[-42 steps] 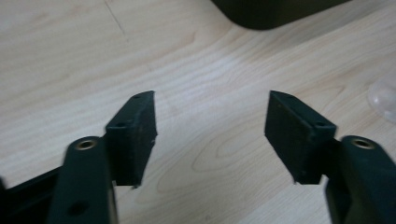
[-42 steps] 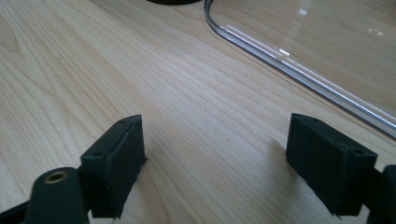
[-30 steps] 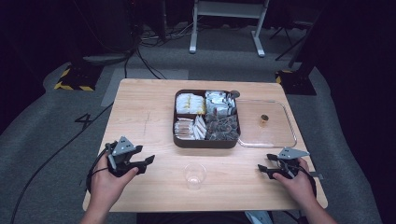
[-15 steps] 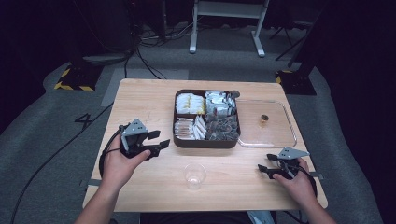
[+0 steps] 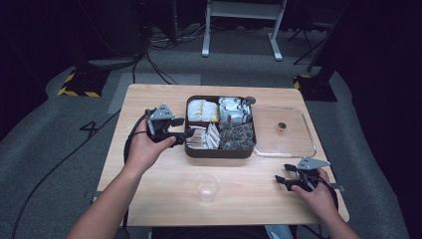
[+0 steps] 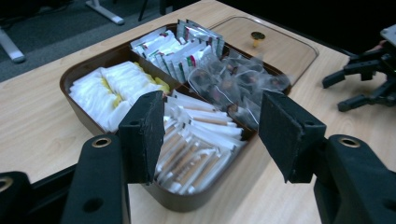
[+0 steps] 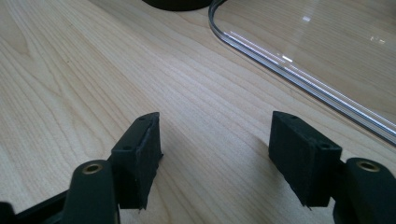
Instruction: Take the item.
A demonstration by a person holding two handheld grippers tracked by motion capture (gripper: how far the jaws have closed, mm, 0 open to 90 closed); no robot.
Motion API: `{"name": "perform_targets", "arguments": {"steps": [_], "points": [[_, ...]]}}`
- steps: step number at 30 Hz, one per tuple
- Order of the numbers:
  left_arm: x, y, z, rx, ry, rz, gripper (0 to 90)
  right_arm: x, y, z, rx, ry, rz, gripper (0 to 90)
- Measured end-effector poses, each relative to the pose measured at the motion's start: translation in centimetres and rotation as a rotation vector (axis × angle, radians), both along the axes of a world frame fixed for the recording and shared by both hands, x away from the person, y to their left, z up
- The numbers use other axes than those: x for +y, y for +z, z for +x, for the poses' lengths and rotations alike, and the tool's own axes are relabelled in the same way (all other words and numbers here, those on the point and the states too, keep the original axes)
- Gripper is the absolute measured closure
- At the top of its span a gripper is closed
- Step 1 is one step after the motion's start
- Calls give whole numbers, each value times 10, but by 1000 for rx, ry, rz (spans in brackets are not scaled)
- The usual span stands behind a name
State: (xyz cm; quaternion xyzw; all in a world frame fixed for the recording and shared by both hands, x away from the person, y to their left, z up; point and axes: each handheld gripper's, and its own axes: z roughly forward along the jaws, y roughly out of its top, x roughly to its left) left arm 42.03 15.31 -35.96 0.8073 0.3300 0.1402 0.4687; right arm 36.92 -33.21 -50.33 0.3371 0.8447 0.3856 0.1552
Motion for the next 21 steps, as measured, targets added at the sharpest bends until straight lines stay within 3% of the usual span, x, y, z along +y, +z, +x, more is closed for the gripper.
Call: {"name": "perform_targets", "arguments": {"steps": [2,4,6,10,17,20,21], "points": [[-5,2,8,-1,-7,2,416,0,0,0,0,0,0,344],[-11,4,15,20,-22,-35,416,0,0,0,0,0,0,344],[-17,6,22,33,-34,-44,416,0,0,0,-1,1,-1,344],[-30,7,36,15,-29,4,416,0,0,0,0,0,0,344],[-45,-1,64,10,-23,52,416,0,0,0,0,0,0,344],[-50,-7,77,-40,-21,82,415,0,0,0,1,1,2,345],[-51,-10,80,-39,-20,91,415,0,0,0,1,1,2,345]]}}
